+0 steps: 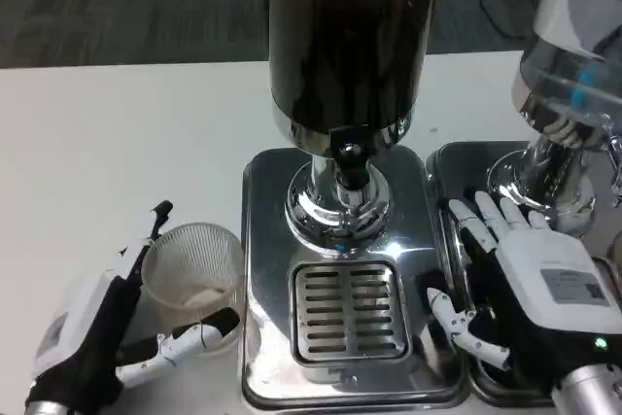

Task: Grasp the cup under the faucet to collect the drink, then remove the cup.

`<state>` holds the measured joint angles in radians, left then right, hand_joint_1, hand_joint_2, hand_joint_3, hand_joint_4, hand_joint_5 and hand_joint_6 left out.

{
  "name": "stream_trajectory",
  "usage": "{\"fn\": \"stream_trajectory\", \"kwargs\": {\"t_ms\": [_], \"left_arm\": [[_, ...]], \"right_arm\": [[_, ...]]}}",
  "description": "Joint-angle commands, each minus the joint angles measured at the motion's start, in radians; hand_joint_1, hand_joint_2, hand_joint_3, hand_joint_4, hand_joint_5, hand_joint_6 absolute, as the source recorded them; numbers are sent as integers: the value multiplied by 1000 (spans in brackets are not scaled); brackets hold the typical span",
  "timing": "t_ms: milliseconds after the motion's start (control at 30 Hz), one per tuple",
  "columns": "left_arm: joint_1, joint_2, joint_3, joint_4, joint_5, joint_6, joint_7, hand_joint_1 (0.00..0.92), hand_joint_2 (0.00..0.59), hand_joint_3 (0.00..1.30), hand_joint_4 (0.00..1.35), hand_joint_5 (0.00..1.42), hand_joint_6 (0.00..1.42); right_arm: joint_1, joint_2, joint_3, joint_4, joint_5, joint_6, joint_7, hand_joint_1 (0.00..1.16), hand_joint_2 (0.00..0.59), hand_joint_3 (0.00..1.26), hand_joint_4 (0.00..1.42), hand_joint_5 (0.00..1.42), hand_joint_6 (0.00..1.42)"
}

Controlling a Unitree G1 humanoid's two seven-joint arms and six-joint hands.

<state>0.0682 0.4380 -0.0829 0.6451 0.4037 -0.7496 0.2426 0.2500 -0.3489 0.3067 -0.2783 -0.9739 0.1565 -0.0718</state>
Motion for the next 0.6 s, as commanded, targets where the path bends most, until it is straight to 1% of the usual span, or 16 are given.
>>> {"fn": "stream_trajectory", "kwargs": {"t_ms": [33, 167, 267, 367, 433, 467, 600], "left_arm": [[-5, -11, -16, 10, 16, -19, 14, 432, 97, 0, 0, 124, 70], [-4, -12, -19, 11, 24, -28, 38, 443, 99, 0, 0, 199, 126], [3, -14, -14, 0, 39, -32, 78, 445, 101, 0, 0, 215, 143], [6, -18, -8, -7, 67, -37, 128, 454, 107, 0, 0, 279, 193], [4, -19, -6, -3, 79, -39, 154, 469, 112, 30, 22, 316, 228], [3, -20, -5, 0, 83, -41, 164, 476, 115, 70, 60, 343, 248], [-1, -19, -7, 12, 93, -48, 192, 496, 124, 140, 139, 413, 305]], "right_arm": [[12, -6, -13, -14, 10, -2, 12, 254, 442, 121, 0, 0, 0], [10, -4, -13, -12, 11, -2, 15, 255, 437, 128, 0, 0, 0], [10, -3, -14, -13, 15, -2, 18, 254, 431, 140, 0, 0, 0], [10, -3, -15, -15, 16, 0, 14, 254, 430, 143, 0, 0, 0], [7, 0, -14, -10, 17, 2, 11, 254, 431, 144, 0, 0, 0], [6, 1, -13, -9, 16, 2, 10, 255, 433, 145, 0, 0, 0], [2, 5, -11, -6, 13, 4, 9, 257, 436, 146, 0, 0, 0]]}}
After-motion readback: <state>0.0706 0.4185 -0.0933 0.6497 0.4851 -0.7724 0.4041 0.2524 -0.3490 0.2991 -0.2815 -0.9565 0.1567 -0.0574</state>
